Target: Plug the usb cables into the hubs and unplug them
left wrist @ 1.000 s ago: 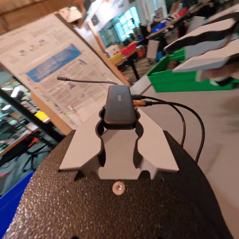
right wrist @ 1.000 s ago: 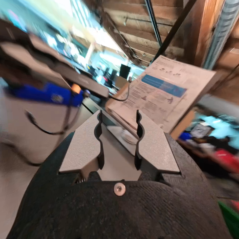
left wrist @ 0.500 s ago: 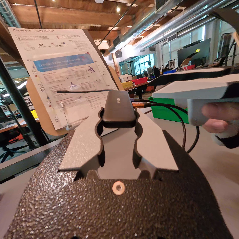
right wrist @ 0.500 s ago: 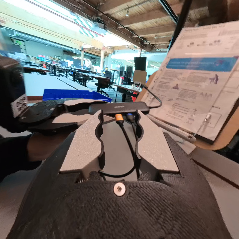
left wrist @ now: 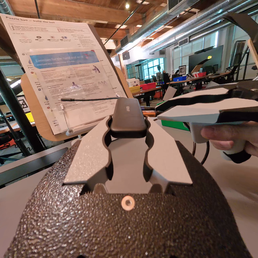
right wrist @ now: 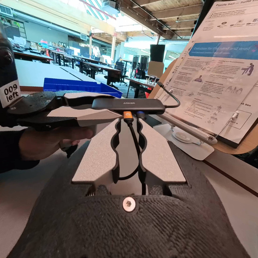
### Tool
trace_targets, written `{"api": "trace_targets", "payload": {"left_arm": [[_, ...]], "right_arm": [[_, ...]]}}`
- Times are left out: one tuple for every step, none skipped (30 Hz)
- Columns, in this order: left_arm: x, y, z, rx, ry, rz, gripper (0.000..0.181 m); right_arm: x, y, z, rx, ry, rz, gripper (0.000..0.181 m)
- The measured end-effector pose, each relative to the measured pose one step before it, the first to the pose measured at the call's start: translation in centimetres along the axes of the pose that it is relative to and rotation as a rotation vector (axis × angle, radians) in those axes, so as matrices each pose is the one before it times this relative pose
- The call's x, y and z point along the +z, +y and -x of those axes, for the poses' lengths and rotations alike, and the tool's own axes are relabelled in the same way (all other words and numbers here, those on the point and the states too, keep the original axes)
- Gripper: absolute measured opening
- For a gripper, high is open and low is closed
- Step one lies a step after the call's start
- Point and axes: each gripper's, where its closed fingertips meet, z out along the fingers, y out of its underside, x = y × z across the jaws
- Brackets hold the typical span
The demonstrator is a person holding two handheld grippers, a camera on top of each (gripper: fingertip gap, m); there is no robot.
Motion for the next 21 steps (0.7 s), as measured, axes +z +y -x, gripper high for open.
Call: {"api": "trace_targets", "payload": {"left_arm": [[-0.012,0.059,0.031,0.0072,-0.0016,0.0031,0.045],[-0.014,0.045,0.002,0.0123,-0.0025,0.0006,0.045],[-0.003,0.030,0.014,0.0088,-0.0006,0.0000,0.045],[0.009,0.053,0.040,0.0032,-0.0013,0.0027,0.045],[0.021,0.034,0.028,0.0015,-0.0014,0.0006,0.045],[0.012,-0.017,0.016,-0.0016,0.0014,-0.0053,0.045],[0.032,0.036,0.007,-0.0067,0.0050,-0.0018,0.045],[0.035,0.087,0.019,-0.0064,0.0039,0.0023,0.045],[0.028,0.088,0.026,-0.0017,0.0013,0.0026,0.045],[0.004,0.100,0.033,0.0002,0.0002,0.0033,0.045],[0.003,0.105,0.031,-0.0022,0.0003,0.0055,0.045],[-0.008,0.117,0.106,-0.0116,-0.0022,0.0078,0.045],[-0.006,0.082,0.167,-0.0167,-0.0023,0.0072,0.045],[0.004,-0.015,0.172,-0.0199,-0.0020,0.0061,0.045],[-0.002,-0.083,0.145,-0.0049,-0.0087,0.0068,0.045],[-0.061,-0.141,0.185,0.0147,-0.0155,0.0021,0.045],[-0.123,-0.094,1.003,0.0031,-0.0603,0.0050,0.045],[-0.426,-0.110,3.067,-0.0463,-0.1402,-0.0021,0.045],[-0.225,-0.286,2.831,-0.0860,-0.0576,-0.0064,0.045],[-0.307,-0.759,1.650,-0.0566,-0.0018,-0.0165,0.045],[-0.487,-0.998,0.219,0.0416,0.0239,-0.0415,0.045]], "right_arm": [[0.095,0.248,-0.008,-0.0079,0.0055,0.0131,0.017],[0.064,0.189,0.035,-0.0096,0.0023,0.0087,0.012],[0.028,0.086,0.069,-0.0063,0.0003,0.0013,0.011],[0.035,0.074,0.007,0.0015,0.0016,0.0033,0.011],[0.049,0.093,-0.013,0.0115,-0.0006,0.0048,0.011],[0.021,0.008,-0.019,0.0184,-0.0020,-0.0035,0.011],[0.000,-0.031,-0.004,0.0239,-0.0037,-0.0094,0.011],[0.021,0.036,-0.008,0.0245,-0.0052,-0.0061,0.011],[0.025,0.073,-0.032,0.0178,-0.0044,-0.0035,0.010],[0.032,0.090,-0.002,0.0152,-0.0056,0.0003,0.010],[-0.007,0.076,-0.013,0.0174,-0.0103,0.0054,0.009],[-0.035,0.021,-0.004,0.0208,-0.0144,0.0079,0.009],[-0.011,-0.084,0.075,0.0267,-0.0201,0.0058,0.008],[0.078,-0.078,0.056,0.0319,-0.0126,0.0057,0.008],[0.116,-0.092,0.039,0.0238,-0.0006,0.0033,0.007],[0.086,-0.101,0.059,0.0016,0.0036,0.0063,0.007],[-0.043,-0.052,0.062,-0.0231,0.0041,0.0164,0.006],[-0.433,-0.106,-0.156,-0.0341,0.0143,0.0160,0.006],[-0.749,-0.451,-0.656,-0.0298,0.0318,-0.0103,0.006],[-0.644,-0.580,-0.824,0.0026,0.0154,-0.0216,0.006],[-0.450,-0.487,-0.573,0.0143,-0.0076,-0.0286,0.006]]}}
